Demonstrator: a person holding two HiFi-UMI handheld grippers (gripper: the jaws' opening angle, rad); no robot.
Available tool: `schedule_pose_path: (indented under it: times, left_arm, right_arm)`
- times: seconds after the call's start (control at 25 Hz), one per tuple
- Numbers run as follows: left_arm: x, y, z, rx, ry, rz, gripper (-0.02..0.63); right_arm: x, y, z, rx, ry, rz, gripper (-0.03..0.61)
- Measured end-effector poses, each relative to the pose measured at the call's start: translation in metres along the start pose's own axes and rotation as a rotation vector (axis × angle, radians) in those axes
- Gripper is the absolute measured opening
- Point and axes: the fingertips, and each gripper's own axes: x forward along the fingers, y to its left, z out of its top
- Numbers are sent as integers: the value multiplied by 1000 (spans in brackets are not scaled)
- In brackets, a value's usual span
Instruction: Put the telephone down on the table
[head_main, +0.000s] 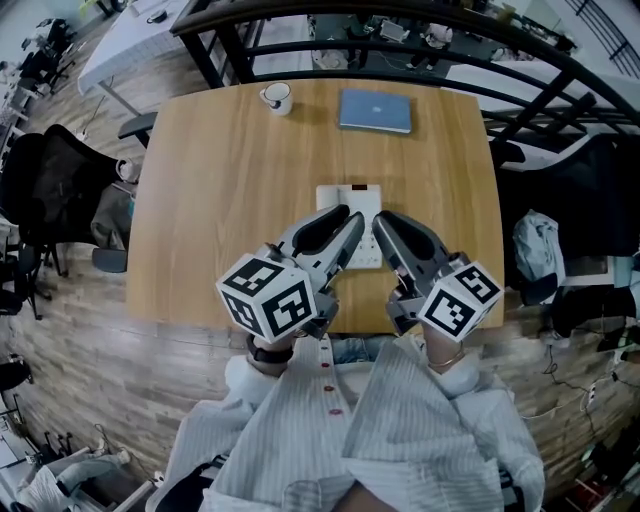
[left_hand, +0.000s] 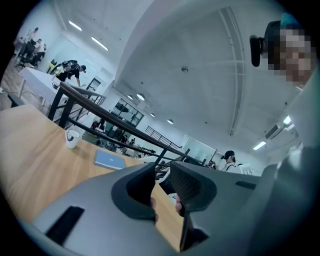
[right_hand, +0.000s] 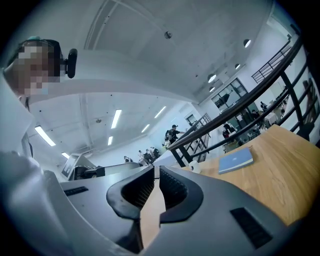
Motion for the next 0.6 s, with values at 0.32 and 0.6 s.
schedule_pose_path:
  times: [0.32, 0.6]
  left_arm:
    - [-7, -2, -6, 75, 5, 43, 9]
    - [-8, -4, -12, 146, 21, 65, 9]
  right_arm:
    - [-5, 8, -9, -16, 22, -4, 43]
    - [-6, 9, -14, -10, 34, -13, 37]
